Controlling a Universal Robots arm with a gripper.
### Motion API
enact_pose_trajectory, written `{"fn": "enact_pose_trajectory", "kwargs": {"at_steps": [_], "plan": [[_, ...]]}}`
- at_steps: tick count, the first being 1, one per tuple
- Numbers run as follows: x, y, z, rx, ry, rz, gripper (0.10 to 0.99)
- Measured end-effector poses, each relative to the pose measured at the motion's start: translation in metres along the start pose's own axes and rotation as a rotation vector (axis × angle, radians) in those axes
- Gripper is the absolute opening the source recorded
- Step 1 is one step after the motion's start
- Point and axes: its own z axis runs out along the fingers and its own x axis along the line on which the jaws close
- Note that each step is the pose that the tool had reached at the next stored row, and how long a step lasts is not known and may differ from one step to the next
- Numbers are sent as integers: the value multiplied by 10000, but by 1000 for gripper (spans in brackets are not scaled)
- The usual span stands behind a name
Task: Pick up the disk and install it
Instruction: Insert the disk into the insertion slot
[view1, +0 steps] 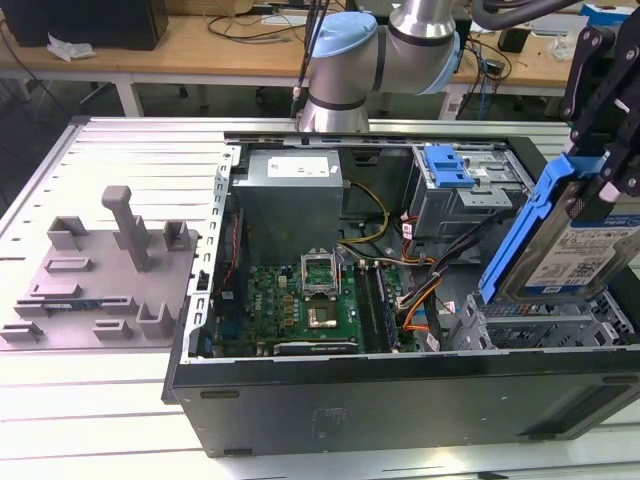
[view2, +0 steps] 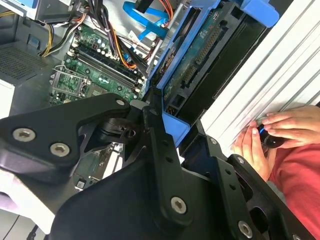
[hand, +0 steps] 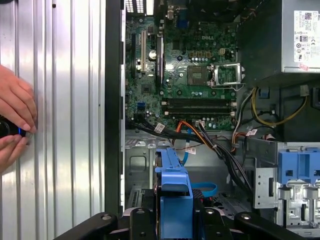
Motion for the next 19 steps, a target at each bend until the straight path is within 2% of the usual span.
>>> {"fn": "enact_pose_trajectory", "kwargs": {"at_steps": [19], "plan": [[3,-19,69,0,-1,-5,365]]}}
